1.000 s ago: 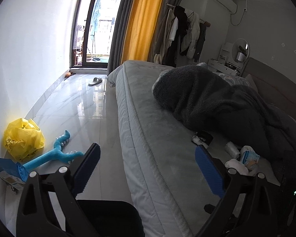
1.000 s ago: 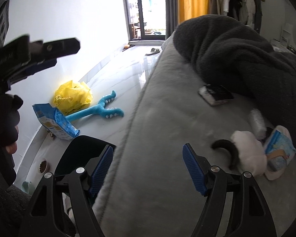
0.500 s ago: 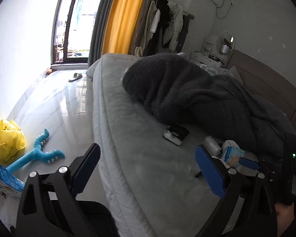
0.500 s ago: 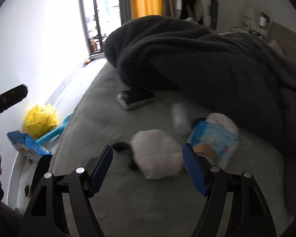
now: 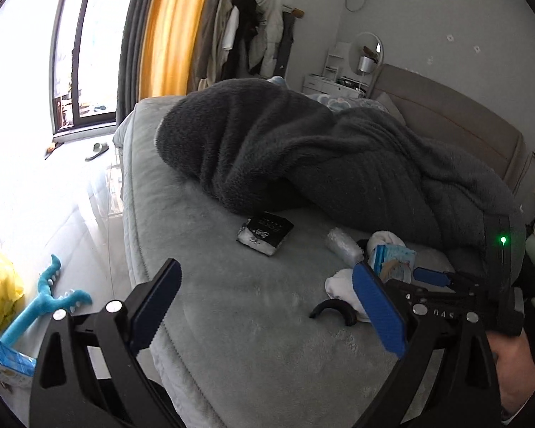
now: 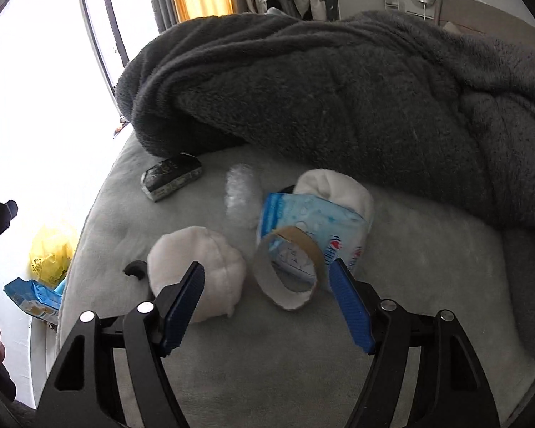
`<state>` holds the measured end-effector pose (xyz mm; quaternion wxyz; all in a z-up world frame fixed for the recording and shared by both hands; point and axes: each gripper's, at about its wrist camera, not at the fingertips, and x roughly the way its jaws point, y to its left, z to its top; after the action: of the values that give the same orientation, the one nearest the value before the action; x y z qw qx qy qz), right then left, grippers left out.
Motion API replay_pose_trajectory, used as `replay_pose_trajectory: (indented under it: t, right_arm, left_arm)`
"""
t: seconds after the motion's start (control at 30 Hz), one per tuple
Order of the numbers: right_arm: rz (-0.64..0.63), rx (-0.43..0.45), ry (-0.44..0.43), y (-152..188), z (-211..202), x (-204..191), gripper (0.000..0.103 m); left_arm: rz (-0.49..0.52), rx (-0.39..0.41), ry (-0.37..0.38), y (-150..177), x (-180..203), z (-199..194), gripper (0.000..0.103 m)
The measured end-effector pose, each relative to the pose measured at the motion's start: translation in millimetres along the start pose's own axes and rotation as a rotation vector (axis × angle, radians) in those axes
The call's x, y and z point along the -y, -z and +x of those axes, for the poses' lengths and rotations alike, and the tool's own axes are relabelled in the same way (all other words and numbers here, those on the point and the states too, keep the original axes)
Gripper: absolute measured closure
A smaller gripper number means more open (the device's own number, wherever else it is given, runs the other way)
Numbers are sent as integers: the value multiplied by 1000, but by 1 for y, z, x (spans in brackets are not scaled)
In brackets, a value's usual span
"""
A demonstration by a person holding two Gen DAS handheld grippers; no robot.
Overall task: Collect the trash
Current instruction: 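Grasp the white tissue ball with the left tool while the right tool grasps a tape roll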
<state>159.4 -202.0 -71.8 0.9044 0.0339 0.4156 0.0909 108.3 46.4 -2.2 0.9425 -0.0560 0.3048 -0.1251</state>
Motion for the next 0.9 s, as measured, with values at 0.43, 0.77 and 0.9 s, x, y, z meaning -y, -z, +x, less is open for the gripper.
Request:
replay_pose_trajectory:
  t: [0.43,0.77,0.9]
  right_arm:
    - [-11,-29,2,-5,13,5,55]
    - [7,-37,-7,-4,21,20,75]
    - [10,-41,-35,-1,16,25,84]
  left_arm:
    - [63,-57,79,5,22,21,5]
    - [146,-106,119,12,51,42,5]
    - [155,-119,128,14,60,50,5]
